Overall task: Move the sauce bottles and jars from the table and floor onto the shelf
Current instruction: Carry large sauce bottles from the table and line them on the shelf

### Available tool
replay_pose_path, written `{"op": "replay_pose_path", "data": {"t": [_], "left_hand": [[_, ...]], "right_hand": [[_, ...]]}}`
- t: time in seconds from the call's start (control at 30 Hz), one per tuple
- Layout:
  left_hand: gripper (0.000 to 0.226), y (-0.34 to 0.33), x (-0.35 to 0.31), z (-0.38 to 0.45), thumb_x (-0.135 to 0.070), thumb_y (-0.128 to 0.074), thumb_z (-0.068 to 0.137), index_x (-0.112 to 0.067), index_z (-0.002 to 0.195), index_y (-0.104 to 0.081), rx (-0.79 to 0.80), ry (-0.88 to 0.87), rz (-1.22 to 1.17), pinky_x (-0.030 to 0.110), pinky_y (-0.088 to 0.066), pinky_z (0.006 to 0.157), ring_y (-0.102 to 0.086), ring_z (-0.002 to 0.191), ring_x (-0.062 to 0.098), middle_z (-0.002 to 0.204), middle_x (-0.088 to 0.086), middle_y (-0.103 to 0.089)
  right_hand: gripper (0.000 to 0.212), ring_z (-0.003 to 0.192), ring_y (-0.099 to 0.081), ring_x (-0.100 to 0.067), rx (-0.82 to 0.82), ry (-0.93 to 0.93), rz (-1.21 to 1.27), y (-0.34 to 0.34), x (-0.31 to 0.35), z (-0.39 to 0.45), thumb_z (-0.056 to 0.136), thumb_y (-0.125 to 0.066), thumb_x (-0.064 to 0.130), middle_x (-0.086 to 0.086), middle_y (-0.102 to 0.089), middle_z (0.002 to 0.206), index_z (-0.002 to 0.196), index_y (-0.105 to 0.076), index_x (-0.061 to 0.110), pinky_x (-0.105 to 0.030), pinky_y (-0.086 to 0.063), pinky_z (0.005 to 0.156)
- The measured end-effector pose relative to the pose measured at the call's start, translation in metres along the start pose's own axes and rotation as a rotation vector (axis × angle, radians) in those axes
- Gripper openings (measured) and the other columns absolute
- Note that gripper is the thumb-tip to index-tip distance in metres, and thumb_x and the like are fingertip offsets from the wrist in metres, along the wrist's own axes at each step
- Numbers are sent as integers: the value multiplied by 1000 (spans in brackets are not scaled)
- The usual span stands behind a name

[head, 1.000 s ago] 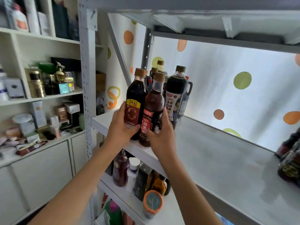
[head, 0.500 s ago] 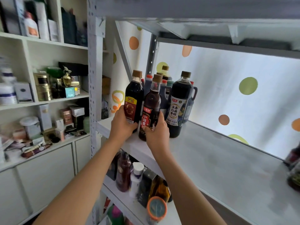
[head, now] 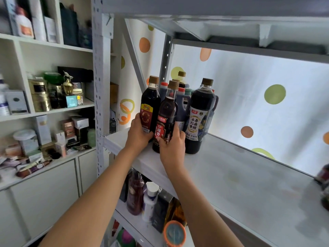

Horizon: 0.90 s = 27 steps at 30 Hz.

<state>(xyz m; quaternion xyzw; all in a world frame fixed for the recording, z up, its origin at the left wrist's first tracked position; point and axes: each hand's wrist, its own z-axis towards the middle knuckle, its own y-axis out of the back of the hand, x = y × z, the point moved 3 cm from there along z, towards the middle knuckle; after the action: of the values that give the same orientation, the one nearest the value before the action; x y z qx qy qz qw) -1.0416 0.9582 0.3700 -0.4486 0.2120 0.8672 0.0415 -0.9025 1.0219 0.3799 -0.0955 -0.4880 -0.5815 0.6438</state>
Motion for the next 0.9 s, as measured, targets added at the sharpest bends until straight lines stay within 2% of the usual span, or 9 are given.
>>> {"op": "replay_pose_path", "data": {"t": [0.1,0.23,0.37,0.53,0.67,0.8,0.9], "left_hand": [[76,-3,1,4,-28,-77,79,-24,141,-33,53,-5,-2,33,-39,97,-49,123,23,133,4,-50],[78,-5,6,8,-41,-75,76,-33,141,-32,66,22,-43,47,-46,103,-51,124,17,132,-5,-53],[76,-7,13,10,-38,-71,79,-32,143,-31,66,30,-93,49,-45,104,-50,126,16,134,-5,-53],[75,-11,18,12,-34,-68,84,-32,146,-27,91,39,-124,50,-43,107,-47,130,15,138,-4,-50],[78,-12,21,15,-34,-68,82,-34,147,-25,103,38,-140,49,-40,109,-45,132,14,141,-5,-48],[77,-11,24,16,-29,-67,84,-29,148,-26,115,61,-156,47,-39,110,-45,132,15,142,-2,-48],[82,-10,24,11,-35,-60,89,-24,154,-11,158,127,-159,49,-36,113,-40,138,21,151,4,-41]], "right_hand": [[73,116,-56,-26,-6,-14,-9,-2,-1,5,89,-70,16,-8,-46,134,151,-32,17,-40,-51,97],[69,113,-58,-25,-7,-27,18,-5,1,9,89,-71,15,-8,-47,134,149,-35,15,-32,-51,94],[70,116,-57,-25,-24,-16,10,-9,1,8,90,-70,17,-8,-47,136,150,-33,16,-35,-51,95],[69,119,-54,-19,-65,-51,65,-10,-2,6,90,-72,22,-4,-50,136,149,-38,19,-22,-40,93],[70,122,-52,-17,-65,-59,74,-13,-4,7,90,-72,25,-3,-50,138,150,-36,20,-18,-36,92],[71,120,-52,-13,-62,-81,87,-16,-7,9,90,-72,28,-1,-53,135,151,-37,22,-21,-41,96],[72,120,-54,-13,-61,-91,100,-19,-9,9,88,-74,30,0,-57,133,150,-38,24,-29,-47,100]]}}
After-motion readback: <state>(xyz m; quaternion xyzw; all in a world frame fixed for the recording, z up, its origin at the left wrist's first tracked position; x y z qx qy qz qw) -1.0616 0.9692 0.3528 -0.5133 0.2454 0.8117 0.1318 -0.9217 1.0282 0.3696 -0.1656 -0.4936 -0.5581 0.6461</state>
